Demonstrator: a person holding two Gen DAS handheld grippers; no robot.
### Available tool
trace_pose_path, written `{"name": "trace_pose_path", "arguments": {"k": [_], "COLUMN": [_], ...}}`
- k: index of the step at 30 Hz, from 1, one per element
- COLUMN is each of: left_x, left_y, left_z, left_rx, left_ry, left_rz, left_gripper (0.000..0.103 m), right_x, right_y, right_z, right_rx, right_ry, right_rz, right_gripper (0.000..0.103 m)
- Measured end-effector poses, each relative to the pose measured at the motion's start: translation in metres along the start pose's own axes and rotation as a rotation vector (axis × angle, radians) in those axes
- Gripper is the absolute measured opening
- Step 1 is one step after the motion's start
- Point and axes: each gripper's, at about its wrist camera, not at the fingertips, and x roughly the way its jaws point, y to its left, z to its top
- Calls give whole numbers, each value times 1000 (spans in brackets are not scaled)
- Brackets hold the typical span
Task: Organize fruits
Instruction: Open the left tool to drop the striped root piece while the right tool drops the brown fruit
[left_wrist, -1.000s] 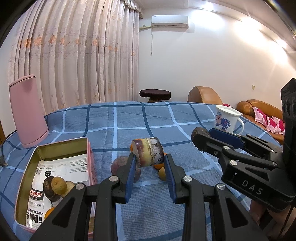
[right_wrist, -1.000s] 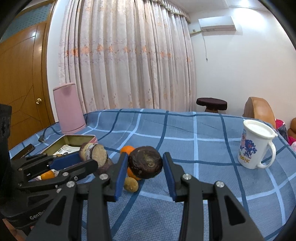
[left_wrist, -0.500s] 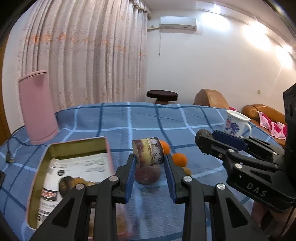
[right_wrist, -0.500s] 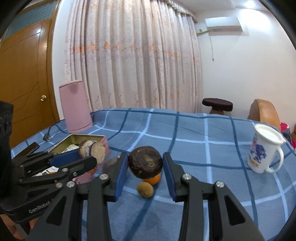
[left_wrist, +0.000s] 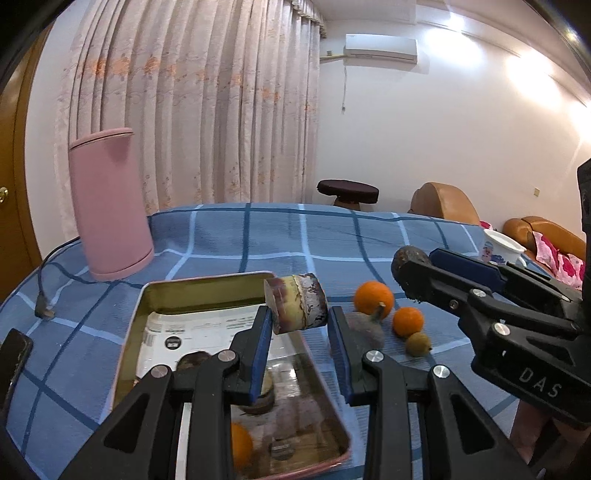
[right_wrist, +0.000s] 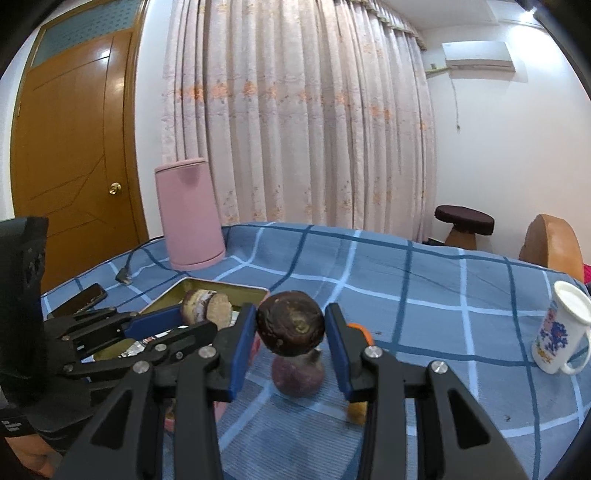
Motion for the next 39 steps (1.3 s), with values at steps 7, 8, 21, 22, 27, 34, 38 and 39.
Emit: {"name": "trace_pose_path", "arguments": {"k": [7, 8, 21, 22, 27, 34, 38, 39], "left_x": [-6, -7, -8, -7, -6, 2, 4, 5], "left_y": [21, 25, 73, 75, 84, 91, 92, 91], "left_z": [2, 2, -5, -6, -9, -12, -13, -13], "left_rx": [-22, -27, -81, -82, -88, -94, -93, -91], "left_ry": [-10, -9, 35, 39, 57, 95, 103, 104], "left_rz": [36, 45, 108, 109, 113, 109, 111, 112], "left_gripper": [33, 33, 33, 33, 33, 33, 33, 33], "right_x": [11, 12, 39, 41, 49, 59, 65, 66], "right_y": [16, 18, 57, 59, 70, 76, 76, 77], "right_z": [4, 4, -1, -2, -9, -13, -14, -13], "right_rx": [-13, -14, -67, -70, -92, -106, -110, -108], "right_ry": [13, 14, 72, 77, 112, 155, 168, 170], "right_rz": [35, 41, 117, 120, 135, 143, 140, 140], "right_gripper": [41, 41, 41, 41, 41, 41, 41, 41]}}
